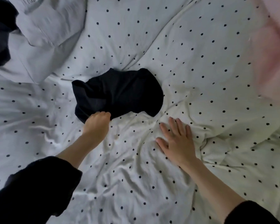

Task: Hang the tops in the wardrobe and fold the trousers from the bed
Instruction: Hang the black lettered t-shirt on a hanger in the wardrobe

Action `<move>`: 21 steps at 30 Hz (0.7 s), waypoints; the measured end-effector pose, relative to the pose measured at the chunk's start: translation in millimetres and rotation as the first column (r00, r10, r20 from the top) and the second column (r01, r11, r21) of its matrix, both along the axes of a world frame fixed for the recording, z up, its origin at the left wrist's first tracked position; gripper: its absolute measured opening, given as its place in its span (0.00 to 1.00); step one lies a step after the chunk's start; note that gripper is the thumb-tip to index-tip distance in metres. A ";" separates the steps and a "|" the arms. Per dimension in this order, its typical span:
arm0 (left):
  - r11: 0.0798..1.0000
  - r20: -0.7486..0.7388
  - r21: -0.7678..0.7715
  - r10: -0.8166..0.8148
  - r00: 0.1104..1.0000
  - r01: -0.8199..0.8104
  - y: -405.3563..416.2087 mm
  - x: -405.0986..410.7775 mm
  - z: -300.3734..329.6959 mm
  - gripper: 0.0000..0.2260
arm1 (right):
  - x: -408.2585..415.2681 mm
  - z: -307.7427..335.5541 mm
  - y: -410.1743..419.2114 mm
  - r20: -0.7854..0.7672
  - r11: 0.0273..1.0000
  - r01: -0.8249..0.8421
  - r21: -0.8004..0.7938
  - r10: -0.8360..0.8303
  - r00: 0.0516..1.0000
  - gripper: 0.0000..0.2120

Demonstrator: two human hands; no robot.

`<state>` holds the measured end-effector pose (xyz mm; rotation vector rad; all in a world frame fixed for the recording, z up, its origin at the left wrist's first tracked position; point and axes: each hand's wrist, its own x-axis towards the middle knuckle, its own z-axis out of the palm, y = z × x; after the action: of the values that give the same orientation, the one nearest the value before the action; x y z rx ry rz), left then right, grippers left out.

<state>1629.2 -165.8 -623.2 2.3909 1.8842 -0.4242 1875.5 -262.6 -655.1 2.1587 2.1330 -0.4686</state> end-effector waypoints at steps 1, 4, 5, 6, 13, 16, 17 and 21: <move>0.998 0.062 -0.068 0.007 0.998 -0.003 -15.8 0.8 0.5 0.05 | 0.3 3.1 -1.0 -0.006 1.000 0.007 -0.028 -0.007 1.000 0.27; 0.931 0.088 -0.354 -0.063 0.994 0.090 -67.9 6.5 16.1 0.06 | -1.6 20.8 -3.5 -0.100 0.991 0.028 -0.130 -0.041 0.994 0.25; 0.868 0.095 -0.476 -0.106 0.990 0.139 -83.3 7.8 22.9 0.07 | -3.2 29.3 -3.5 -0.165 0.988 0.051 -0.149 -0.075 0.983 0.24; 0.782 0.110 -0.600 -0.125 0.986 0.166 -98.9 9.4 32.2 0.11 | -5.0 40.9 -5.0 -0.236 0.986 0.082 -0.145 -0.115 0.965 0.23; 0.766 0.300 -0.624 0.053 0.952 0.154 -129.2 4.2 68.4 0.15 | -21.1 77.8 -5.2 -0.379 0.993 0.110 0.041 -0.087 0.921 0.22; 0.949 0.399 -0.314 0.164 0.902 -0.034 -116.3 -8.5 62.7 0.17 | -38.2 70.4 6.7 -0.299 0.996 0.000 0.087 0.026 0.954 0.26; 0.956 0.379 -0.286 0.169 0.910 -0.059 -114.6 -14.6 55.2 0.22 | -45.8 65.8 10.6 -0.259 0.995 -0.055 0.087 0.076 0.963 0.27; 0.924 0.266 -0.370 0.207 0.942 -0.098 -121.3 -29.0 31.5 0.26 | -68.8 47.2 16.4 -0.083 0.950 -0.310 0.034 0.312 0.946 0.31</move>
<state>1600.2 -287.1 -591.7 1.9344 1.6794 -0.3291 1806.7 -246.2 -607.8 1.7893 2.4755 -0.5214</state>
